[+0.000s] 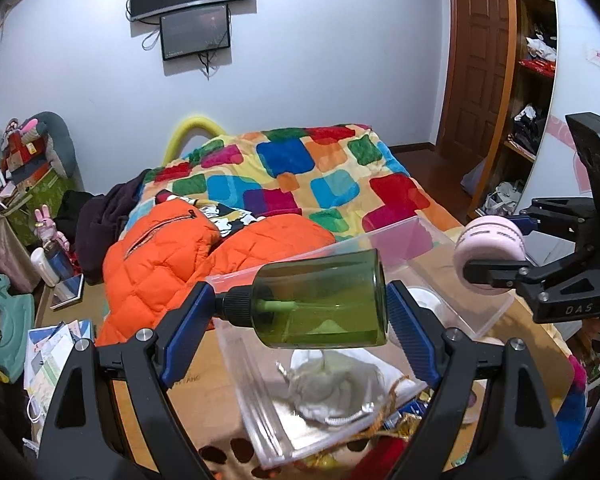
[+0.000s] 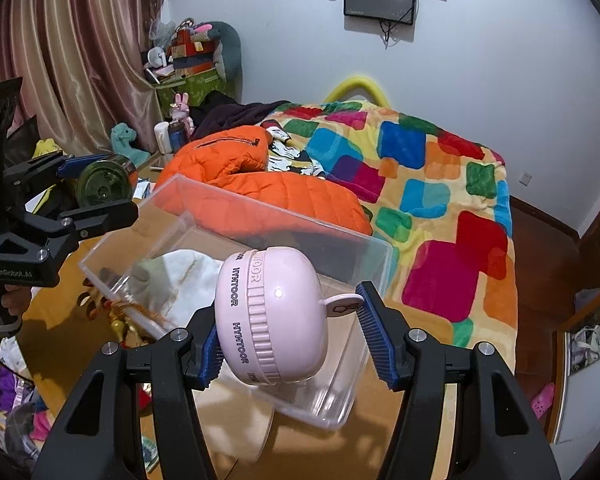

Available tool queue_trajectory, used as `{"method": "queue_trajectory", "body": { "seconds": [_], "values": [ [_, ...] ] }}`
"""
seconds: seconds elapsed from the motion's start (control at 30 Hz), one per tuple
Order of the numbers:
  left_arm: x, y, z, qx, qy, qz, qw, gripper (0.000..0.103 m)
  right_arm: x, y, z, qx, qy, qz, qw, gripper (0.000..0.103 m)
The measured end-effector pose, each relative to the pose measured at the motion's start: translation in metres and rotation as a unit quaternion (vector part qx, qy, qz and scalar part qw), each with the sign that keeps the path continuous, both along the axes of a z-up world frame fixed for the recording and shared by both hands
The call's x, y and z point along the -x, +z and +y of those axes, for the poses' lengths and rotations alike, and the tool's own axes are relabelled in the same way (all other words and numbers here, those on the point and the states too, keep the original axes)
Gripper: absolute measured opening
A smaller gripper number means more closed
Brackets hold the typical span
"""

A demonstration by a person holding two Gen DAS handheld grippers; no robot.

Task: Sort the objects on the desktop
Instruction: 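Lower the green bottle into the clear box and open the left tool while the right releases the pink device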

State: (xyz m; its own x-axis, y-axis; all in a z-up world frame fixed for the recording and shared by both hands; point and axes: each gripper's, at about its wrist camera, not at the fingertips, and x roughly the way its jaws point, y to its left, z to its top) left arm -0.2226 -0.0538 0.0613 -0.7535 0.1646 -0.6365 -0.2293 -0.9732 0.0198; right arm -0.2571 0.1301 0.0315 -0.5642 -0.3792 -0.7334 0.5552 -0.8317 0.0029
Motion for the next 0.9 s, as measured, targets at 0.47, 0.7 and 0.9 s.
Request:
{"method": "queue_trajectory", "body": {
  "seconds": [0.47, 0.7, 0.9],
  "values": [
    [0.04, -0.031, -0.003, 0.002, 0.003, -0.042, 0.9991, 0.086, 0.032, -0.033, -0.046, -0.055, 0.035, -0.032, 0.997, 0.056],
    [0.045, -0.035, -0.005, 0.003, 0.011, -0.042, 0.999, 0.086, 0.034, -0.046, -0.073, -0.104, 0.056, -0.029, 0.993, 0.056],
    [0.05, -0.038, -0.003, 0.013, 0.008, -0.063, 0.9979, 0.086, 0.034, -0.053, -0.083, -0.122, 0.065, -0.034, 0.99, 0.056]
  ]
}}
